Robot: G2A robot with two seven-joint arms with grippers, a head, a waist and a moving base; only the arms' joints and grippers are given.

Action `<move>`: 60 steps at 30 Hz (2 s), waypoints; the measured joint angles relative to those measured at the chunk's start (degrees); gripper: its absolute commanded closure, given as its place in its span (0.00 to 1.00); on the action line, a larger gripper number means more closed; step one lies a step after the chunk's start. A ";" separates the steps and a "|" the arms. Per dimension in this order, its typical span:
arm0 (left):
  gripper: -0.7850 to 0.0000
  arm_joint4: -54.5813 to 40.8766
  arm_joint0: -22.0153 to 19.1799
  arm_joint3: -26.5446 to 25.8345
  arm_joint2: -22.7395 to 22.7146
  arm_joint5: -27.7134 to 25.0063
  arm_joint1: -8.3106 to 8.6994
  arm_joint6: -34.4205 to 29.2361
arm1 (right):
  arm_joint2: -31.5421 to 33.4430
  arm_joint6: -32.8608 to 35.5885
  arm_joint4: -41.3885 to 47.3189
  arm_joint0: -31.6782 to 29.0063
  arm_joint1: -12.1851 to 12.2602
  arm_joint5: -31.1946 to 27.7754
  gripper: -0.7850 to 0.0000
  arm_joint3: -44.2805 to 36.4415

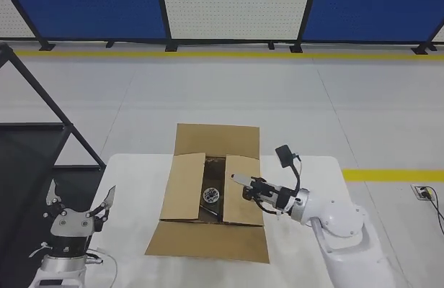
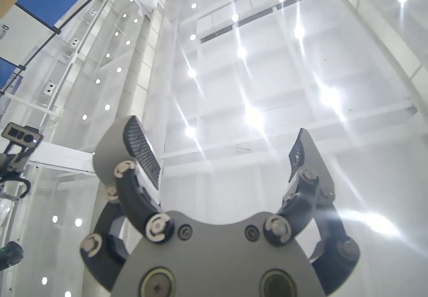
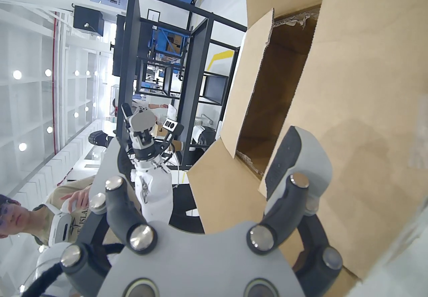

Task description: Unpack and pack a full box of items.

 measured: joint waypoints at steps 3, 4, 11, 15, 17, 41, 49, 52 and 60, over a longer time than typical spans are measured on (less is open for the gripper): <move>0.00 0.12 -0.11 0.41 0.34 0.31 0.03 0.35 | 4.32 1.87 0.35 -5.05 1.03 -2.49 0.00 -3.95; 0.00 0.32 -0.24 0.46 0.68 0.39 0.03 0.45 | 6.21 2.54 1.03 -7.32 1.41 -3.77 0.00 -5.35; 0.00 1.38 -1.58 -0.15 3.47 0.68 0.00 0.79 | 16.81 6.76 7.53 -19.89 3.24 -12.42 0.00 -10.60; 0.00 1.67 -2.21 -0.33 4.89 0.33 -0.05 0.77 | 19.84 9.63 9.26 -24.08 4.05 -16.29 0.00 -11.42; 0.00 1.70 -2.52 -0.33 5.20 0.04 -0.06 0.93 | 20.35 11.17 8.22 -25.46 4.49 -17.16 0.00 -11.56; 0.00 -1.18 -4.02 1.97 2.20 -2.56 0.09 1.79 | 1.78 14.39 6.60 -15.68 6.34 -17.54 0.00 -11.30; 0.00 -3.91 -2.88 2.38 -0.32 -3.60 0.10 0.99 | -3.66 2.42 3.64 -7.51 5.76 -5.97 0.00 -10.08; 0.00 -4.97 -2.79 2.52 -1.46 -4.18 0.10 1.27 | -7.16 -2.54 2.59 -3.32 5.15 -1.18 0.00 -7.48; 0.00 -5.52 -2.26 2.92 -3.85 -5.46 0.17 4.20 | -14.06 -14.47 -0.41 4.75 3.63 8.17 0.00 0.71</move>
